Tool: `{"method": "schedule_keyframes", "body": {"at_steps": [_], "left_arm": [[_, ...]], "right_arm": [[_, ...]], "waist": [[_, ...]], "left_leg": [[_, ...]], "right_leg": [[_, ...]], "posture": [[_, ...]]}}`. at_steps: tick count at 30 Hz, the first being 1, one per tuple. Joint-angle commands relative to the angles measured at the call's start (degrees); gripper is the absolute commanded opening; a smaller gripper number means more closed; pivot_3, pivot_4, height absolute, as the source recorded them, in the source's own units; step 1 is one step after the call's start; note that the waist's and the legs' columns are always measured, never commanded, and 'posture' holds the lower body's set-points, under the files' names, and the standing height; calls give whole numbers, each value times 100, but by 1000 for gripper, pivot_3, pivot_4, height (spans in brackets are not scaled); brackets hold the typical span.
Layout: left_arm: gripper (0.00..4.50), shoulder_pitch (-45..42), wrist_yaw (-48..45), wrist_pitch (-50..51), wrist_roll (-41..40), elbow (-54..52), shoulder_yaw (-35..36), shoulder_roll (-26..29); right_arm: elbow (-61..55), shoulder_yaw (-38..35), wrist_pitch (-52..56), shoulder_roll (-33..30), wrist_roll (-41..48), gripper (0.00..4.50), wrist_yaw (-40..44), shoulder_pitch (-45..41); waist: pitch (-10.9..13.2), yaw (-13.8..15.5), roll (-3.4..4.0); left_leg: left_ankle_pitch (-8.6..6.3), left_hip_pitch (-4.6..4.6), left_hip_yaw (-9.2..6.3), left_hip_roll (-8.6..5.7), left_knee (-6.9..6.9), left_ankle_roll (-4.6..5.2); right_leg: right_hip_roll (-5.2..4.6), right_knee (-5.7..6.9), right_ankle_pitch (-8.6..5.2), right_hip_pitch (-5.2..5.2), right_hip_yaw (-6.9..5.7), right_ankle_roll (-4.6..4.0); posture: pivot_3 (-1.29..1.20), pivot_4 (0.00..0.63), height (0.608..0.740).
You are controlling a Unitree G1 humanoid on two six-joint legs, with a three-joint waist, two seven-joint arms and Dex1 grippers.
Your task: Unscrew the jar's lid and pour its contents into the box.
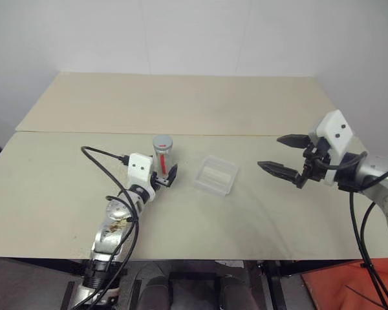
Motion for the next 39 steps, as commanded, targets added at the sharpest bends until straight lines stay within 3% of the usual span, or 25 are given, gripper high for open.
{"method": "schedule_keyframes", "body": {"at_steps": [1,17,20,25,31,35,39], "left_arm": [[4500,-321,360,-386,289,283,-7,-148],[4500,-946,583,-961,597,1285,-57,-440],[3922,-967,648,-914,626,1301,-39,-469],[2525,-853,735,-829,667,1149,-34,-482],[1955,-770,753,-680,617,917,29,-460],[1928,-859,0,-399,201,670,95,-88],[1928,-952,-2016,58,-871,265,229,953]], "right_arm": [[-19,-69,-305,-185,40,4489,327,-77],[323,-67,-891,-232,58,4489,1095,29],[307,-65,-896,-201,54,4500,1065,34],[238,-89,-877,-160,78,4500,1011,56],[113,-60,-839,-32,202,4500,922,24],[-53,70,-746,144,340,4500,877,-119],[11,372,-632,453,497,4500,756,-511]], "waist": [[0,4,0],[0,6,0],[0,6,0],[0,2,0],[0,-4,0],[0,-16,0],[0,-60,1]], "left_leg": [[0,-2,0,-1,1,0],[-2,-7,-1,-2,6,4],[-2,-7,-1,-2,6,4],[-2,-6,-1,-2,6,4],[-2,-5,-1,-1,6,4],[-2,-4,-1,-1,5,4],[-2,-8,-1,1,7,4]], "right_leg": [[0,-1,0,0,0,1],[-1,-5,5,0,0,7],[-1,-5,6,-1,0,9],[-1,-4,6,0,0,9],[-1,-3,7,0,1,9],[1,-2,7,-3,1,9],[2,-1,7,-7,0,9]], "posture": [[0,150,740],[0,150,740],[0,150,740],[0,150,740],[0,150,740],[0,150,740],[0,150,740]]}}
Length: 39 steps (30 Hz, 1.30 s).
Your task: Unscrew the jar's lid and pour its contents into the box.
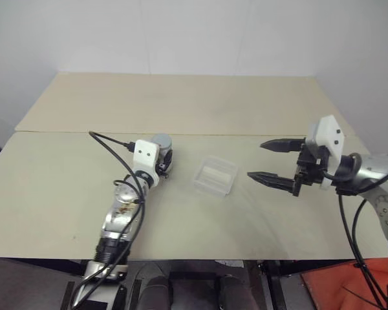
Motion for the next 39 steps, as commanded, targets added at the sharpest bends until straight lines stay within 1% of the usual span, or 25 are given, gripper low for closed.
{"method": "schedule_keyframes", "body": {"at_steps": [1,3,6,8,12,15,19,24,31,39], "left_arm": [[1928,-222,-1768,342,-1006,-526,226,824],[1928,-398,-2460,749,-1521,-464,346,1244],[1928,-727,-3595,843,-1942,-99,380,1754],[1928,-1123,-4344,1070,-2255,275,377,1985],[1928,-1618,-5298,1144,-2450,763,206,2094],[1928,-1897,-5727,852,-2208,1149,-81,1971],[1928,-2146,-5978,501,-1917,1578,-343,1748],[1928,-2361,-6145,113,-1649,1956,-481,1581],[1928,-2492,-6329,-91,-1556,1978,-451,1603],[1928,-2446,-6293,-172,-1455,1862,-432,1585]], "right_arm": [[-53,188,58,214,170,4500,-130,-426],[36,317,96,357,200,4500,-152,-632],[241,527,180,648,288,4500,-205,-1000],[417,739,245,948,324,4500,-259,-1334],[629,1012,318,1396,281,4500,-389,-1760],[829,1231,399,1851,215,4500,-654,-2148],[987,1475,536,2273,78,4500,-941,-2501],[1098,1729,677,2447,-180,4500,-1192,-2705],[1456,1968,556,2643,-571,4500,-1281,-2853],[1580,1952,509,2735,-759,4500,-1148,-2883]], "waist": [[0,-39,1],[0,-56,2],[0,-43,1],[0,-50,1],[0,-55,2],[0,-86,2],[-1,-100,2],[-1,-99,2],[0,-111,3],[0,-112,4]], "left_leg": [[0,2,1,1,-1,0],[0,3,0,2,-2,0],[0,-1,0,1,0,0],[0,-4,0,0,3,0],[0,-8,-1,1,3,0],[0,-11,0,1,4,0],[1,-10,-1,1,4,0],[1,-20,-1,1,6,1],[1,-20,-1,2,6,1],[1,-23,-1,2,6,1]], "right_leg": [[1,4,0,-2,0,0],[1,3,0,0,-1,-1],[-1,-4,-1,2,-4,0],[-1,-6,-1,1,-5,0],[0,-3,-1,-3,-8,0],[0,1,0,-4,-8,0],[2,6,0,-7,-8,0],[1,17,0,-10,-9,0],[2,17,0,-14,-9,1],[1,19,1,-15,-9,1]], "posture": [[0,150,740],[0,150,740],[0,150,740],[0,150,740],[0,150,740],[0,150,740],[0,150,740],[0,150,740],[0,150,740],[0,150,740]]}}
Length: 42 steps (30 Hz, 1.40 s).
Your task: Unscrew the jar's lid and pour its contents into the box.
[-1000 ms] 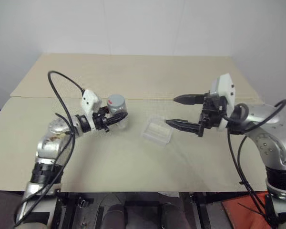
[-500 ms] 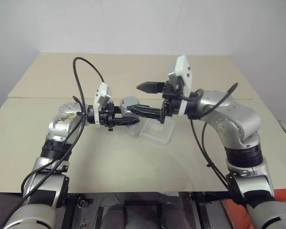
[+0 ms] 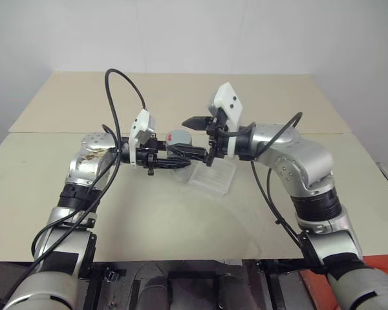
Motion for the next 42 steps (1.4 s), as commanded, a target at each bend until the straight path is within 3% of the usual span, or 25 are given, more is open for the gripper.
{"method": "schedule_keyframes", "body": {"at_steps": [1,2,5,9,16,22,27,38,40,42], "left_arm": [[1928,-88,2,-119,-24,-217,107,-5],[1928,-83,4,-118,-23,-224,108,-6],[1928,-66,19,-120,-28,-248,113,-11],[1928,-63,63,-142,-34,-259,136,-28],[1928,100,-7,-126,-97,-556,147,50],[1928,236,-92,25,-213,-1027,190,159],[1928,432,-49,121,-294,-1379,189,242],[1928,568,52,278,-378,-1590,213,314],[1928,562,61,303,-374,-1545,223,308],[1928,552,72,324,-354,-1477,235,300]], "right_arm": [[-87,-91,-169,20,-44,4500,72,-152],[-89,-98,-166,25,-50,4500,84,-148],[-82,-120,-164,42,-49,3910,135,-131],[-14,-177,-219,96,-24,2779,250,-116],[406,-239,-918,165,123,2780,1092,-142],[1593,-63,-2051,-17,343,2780,3780,-528],[2902,67,-2882,270,15,2780,4857,-1116],[4781,204,-4184,718,-372,2780,5090,-1927],[4888,129,-4199,749,-440,3516,5071,-1967],[4836,47,-4189,737,-472,3972,5008,-1921]], "waist": [[0,-1,0],[0,-1,0],[0,-1,0],[0,-1,0],[0,-2,1],[3,-3,4],[3,-34,5],[8,-49,11],[8,-36,11],[8,-28,11]], "left_leg": [[0,0,0,0,0,0],[0,1,0,0,0,0],[0,1,-1,0,0,0],[0,1,-1,0,-1,0],[0,0,0,0,-1,0],[0,1,0,0,1,0],[0,9,1,2,0,0],[0,7,0,3,-1,-1],[0,7,0,3,0,-1],[0,7,1,3,0,-1]], "right_leg": [[0,0,0,0,0,0],[0,0,0,0,0,0],[0,0,0,0,0,0],[0,0,0,0,0,0],[0,0,0,0,0,1],[0,-3,1,1,0,2],[2,-2,1,3,1,2],[1,19,2,-1,0,1],[1,22,2,-1,0,1],[1,23,2,-1,0,1]], "posture": [[0,150,740],[0,150,740],[0,150,740],[0,150,740],[0,150,740],[0,150,740],[0,150,740],[0,150,740],[0,150,740],[0,150,740]]}}
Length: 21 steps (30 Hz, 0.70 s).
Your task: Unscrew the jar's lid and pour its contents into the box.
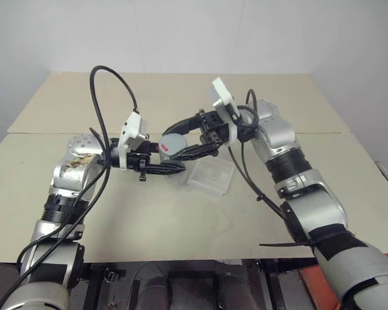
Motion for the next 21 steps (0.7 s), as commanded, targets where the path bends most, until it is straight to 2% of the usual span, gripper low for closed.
{"method": "schedule_keyframes", "body": {"at_steps": [1,2,8,12,18,21], "left_arm": [[1928,-67,11,23,-100,-62,11,-67],[1928,-69,31,24,-79,-11,21,-70],[1928,-152,191,-45,-16,453,138,-82],[1928,-331,236,-220,109,895,67,-199],[1928,-434,167,-316,170,1044,47,-280],[1928,-443,138,-345,200,1069,48,-289]], "right_arm": [[-210,-215,-161,-4,-70,4200,81,-30],[-400,-277,-140,-65,-75,4433,-25,79],[-2814,-831,1007,-552,139,4433,-1616,1191],[-4700,-918,2325,-681,219,4433,-3014,1895],[-5616,-603,3455,-468,-315,4433,-4743,2153],[-5556,-395,3604,-309,-525,4433,-5145,2107]], "waist": [[0,3,0],[0,10,0],[1,43,0],[1,15,0],[0,1,0],[1,8,0]], "left_leg": [[0,0,0,0,0,0],[0,-2,0,0,0,-1],[0,-4,-3,-3,3,-1],[0,-4,-3,-2,2,-1],[0,-2,-2,-3,2,0],[0,-5,-1,-4,2,0]], "right_leg": [[0,1,0,0,0,0],[0,3,0,-2,0,0],[-4,12,0,-4,0,0],[-2,22,-1,-11,1,0],[0,22,-1,-11,3,0],[-1,19,-1,-11,4,0]], "posture": [[0,150,740],[0,150,740],[0,150,740],[0,150,740],[0,150,740],[0,150,740]]}}
